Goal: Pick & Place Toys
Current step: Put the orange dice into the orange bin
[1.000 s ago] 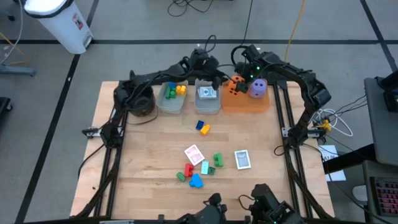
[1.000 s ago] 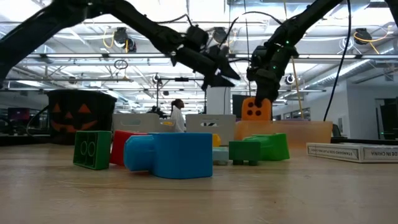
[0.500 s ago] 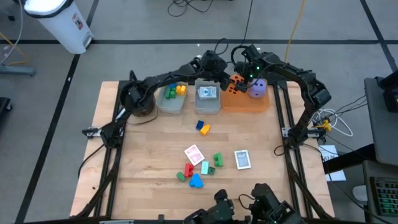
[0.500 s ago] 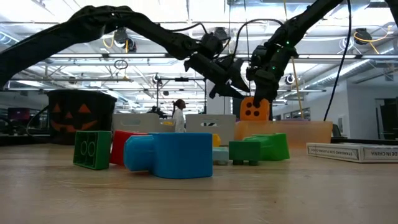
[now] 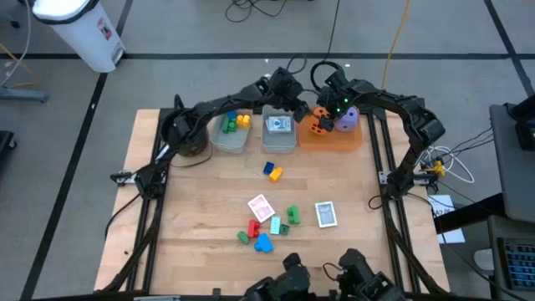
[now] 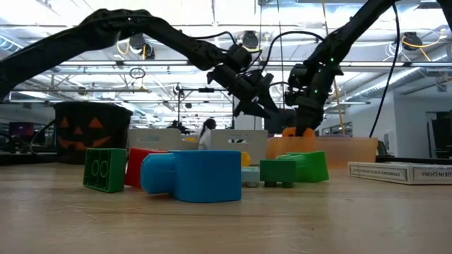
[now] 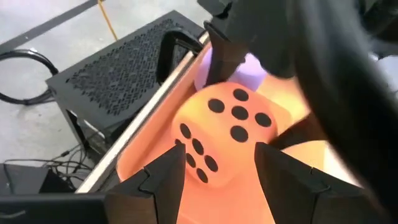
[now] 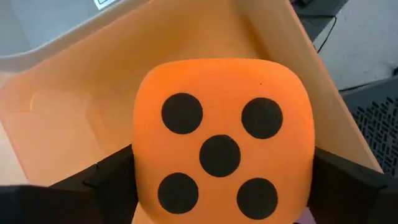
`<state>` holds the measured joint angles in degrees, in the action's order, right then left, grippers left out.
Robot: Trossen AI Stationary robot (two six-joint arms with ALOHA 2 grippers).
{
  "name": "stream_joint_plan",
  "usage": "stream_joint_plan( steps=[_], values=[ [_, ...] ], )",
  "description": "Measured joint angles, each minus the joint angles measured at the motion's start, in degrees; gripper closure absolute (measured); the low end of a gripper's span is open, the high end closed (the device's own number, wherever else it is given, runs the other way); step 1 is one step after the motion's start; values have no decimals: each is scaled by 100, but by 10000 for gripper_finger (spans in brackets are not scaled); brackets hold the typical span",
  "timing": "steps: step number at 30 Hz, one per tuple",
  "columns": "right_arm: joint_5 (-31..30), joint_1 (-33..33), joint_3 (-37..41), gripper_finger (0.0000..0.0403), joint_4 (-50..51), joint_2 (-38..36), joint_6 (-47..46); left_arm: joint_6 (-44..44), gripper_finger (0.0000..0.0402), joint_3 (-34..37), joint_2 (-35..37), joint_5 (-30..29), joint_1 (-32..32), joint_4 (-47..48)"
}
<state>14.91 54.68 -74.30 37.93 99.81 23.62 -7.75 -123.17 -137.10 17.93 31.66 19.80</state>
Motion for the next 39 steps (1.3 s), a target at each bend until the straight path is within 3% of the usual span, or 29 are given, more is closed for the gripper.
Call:
stream_joint_plan(
  steps=[11, 16, 18, 22, 32, 39],
  values=[
    [12, 46, 2, 75, -173, 0, -62, 451, 204, 2, 356, 483, 61, 860],
    [38, 61, 2, 21, -181, 0, -239, 821, 204, 4, 698, 597, 101, 1589],
    [239, 106, 2, 21, -166, 0, -372, 931, 204, 4, 835, 646, 133, 1754],
    [810, 197, 2, 39, -263, 0, -616, 984, 204, 4, 1050, 659, 133, 1766],
    [745, 299, 292, 15, -540, -2, -1380, 917, 204, 7, 1148, 761, 131, 1737],
    [610, 309, 396, 9, -631, -4, -1259, 884, 204, 7, 1148, 766, 128, 1724]
  ],
)
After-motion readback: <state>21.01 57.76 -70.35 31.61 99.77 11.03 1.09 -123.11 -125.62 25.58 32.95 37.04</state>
